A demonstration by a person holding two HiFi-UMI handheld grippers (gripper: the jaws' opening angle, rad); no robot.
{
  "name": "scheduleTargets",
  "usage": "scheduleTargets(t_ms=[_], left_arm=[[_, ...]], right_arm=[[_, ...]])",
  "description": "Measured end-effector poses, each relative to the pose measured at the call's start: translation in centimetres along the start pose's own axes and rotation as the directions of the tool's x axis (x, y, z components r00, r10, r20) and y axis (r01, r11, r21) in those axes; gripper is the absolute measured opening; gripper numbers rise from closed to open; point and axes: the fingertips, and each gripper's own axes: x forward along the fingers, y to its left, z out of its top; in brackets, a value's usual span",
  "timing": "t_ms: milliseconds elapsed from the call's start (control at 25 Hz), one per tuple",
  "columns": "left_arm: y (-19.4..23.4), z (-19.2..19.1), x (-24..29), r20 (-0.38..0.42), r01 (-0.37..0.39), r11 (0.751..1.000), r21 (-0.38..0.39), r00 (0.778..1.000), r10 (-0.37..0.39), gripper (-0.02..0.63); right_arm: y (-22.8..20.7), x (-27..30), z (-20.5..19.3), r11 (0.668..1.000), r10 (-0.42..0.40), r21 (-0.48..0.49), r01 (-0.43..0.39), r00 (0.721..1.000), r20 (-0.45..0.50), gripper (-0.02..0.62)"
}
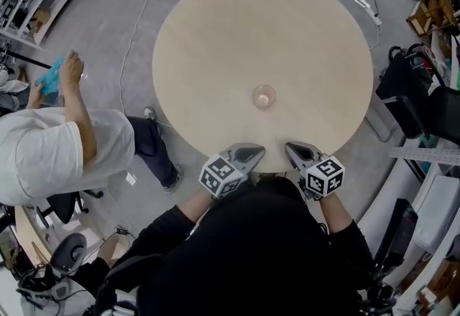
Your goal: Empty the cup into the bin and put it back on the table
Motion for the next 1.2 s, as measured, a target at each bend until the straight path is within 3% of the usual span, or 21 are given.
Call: scheduleTargets(t_ms=[120, 280, 440, 880, 1200], left_arm=[[-1.1, -0.1, -0.9, 0.009, 0.019, 1.000, 0.013, 1.000, -0.019, 0.023], [-2.5, -0.1, -0.6, 0.006, 0.108, 0.994, -0.007, 0.994, -0.108, 0.023], [-3.9, 0.0, -0.2, 0.010, 0.157, 0.988, 0.004, 0.987, -0.157, 0.023], [-4.1, 0.3, -1.8, 0.012, 0.112, 0.993, 0.023, 0.994, -0.113, 0.023], [-5.6, 3.4, -2.2, 0.101, 0.000, 0.999, 0.052, 0.995, -0.005, 0.023]], right_arm=[[0.7, -1.5, 0.8, 0.995, -0.103, 0.027, 0.101, 0.992, 0.078, 0.015], [1.1, -3.3, 1.4, 0.971, -0.238, 0.074, 0.229, 0.959, 0.154, 0.015], [2.2, -4.8, 1.0, 0.956, -0.293, 0.057, 0.288, 0.942, 0.162, 0.015], [4.4, -6.2, 1.9, 0.948, -0.308, -0.012, 0.318, 0.928, 0.211, 0.015], [5.5, -8.9, 4.3, 0.954, -0.249, -0.088, 0.288, 0.919, 0.305, 0.015]])
